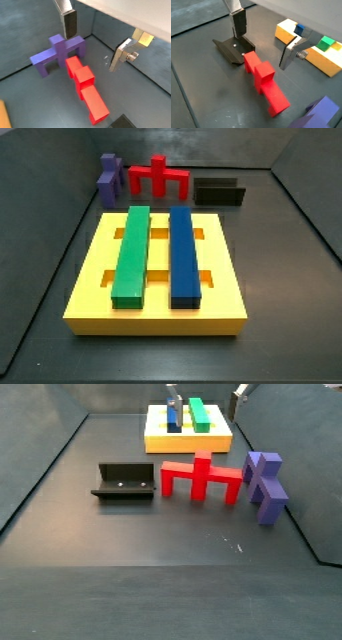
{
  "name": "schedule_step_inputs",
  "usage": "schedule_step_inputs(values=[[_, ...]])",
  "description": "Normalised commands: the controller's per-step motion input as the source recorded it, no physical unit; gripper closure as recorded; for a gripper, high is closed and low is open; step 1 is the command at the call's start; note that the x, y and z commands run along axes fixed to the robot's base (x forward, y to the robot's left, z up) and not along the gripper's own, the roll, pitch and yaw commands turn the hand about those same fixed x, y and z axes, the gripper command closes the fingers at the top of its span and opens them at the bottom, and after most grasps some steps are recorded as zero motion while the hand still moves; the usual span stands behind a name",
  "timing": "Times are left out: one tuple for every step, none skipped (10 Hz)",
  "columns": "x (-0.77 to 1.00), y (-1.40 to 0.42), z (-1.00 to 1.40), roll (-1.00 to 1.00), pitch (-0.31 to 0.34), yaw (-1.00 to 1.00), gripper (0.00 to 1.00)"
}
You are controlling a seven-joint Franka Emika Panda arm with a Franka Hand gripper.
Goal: Pick up the purple object. Move up. Move to above the board. Insert the purple object.
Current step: Pick up the purple object.
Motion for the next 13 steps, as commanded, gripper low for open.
schedule_step_inputs(values=[[0.00, -0.22, -0.09, 0.01, -0.063, 0.28, 0.00], [0.00, -0.06, -0.05, 0.00, 0.000, -0.41, 0.00], [-0.01, 0.00, -0.10, 0.00, 0.039, -0.93, 0.00], [-0.03, 0.00, -0.11, 0.00, 0.063, -1.00, 0.00], [-0.04, 0.00, -0.10, 0.00, 0.063, -1.00, 0.00], [-0.09, 0.00, -0.07, 0.00, 0.043, -1.00, 0.00], [-0.11, 0.00, -0.04, 0.01, 0.033, -1.00, 0.00], [-0.20, 0.00, -0.02, 0.03, 0.027, -0.95, 0.00], [-0.21, 0.00, 0.00, 0.05, 0.023, -0.94, 0.00], [-0.21, 0.00, 0.00, 0.06, 0.017, -0.94, 0.00], [-0.22, 0.00, 0.00, 0.07, 0.019, -0.93, 0.00], [-0.30, 0.00, -0.01, 0.04, 0.006, -0.89, 0.00], [-0.33, 0.03, -0.13, 0.00, 0.000, -0.88, 0.00]])
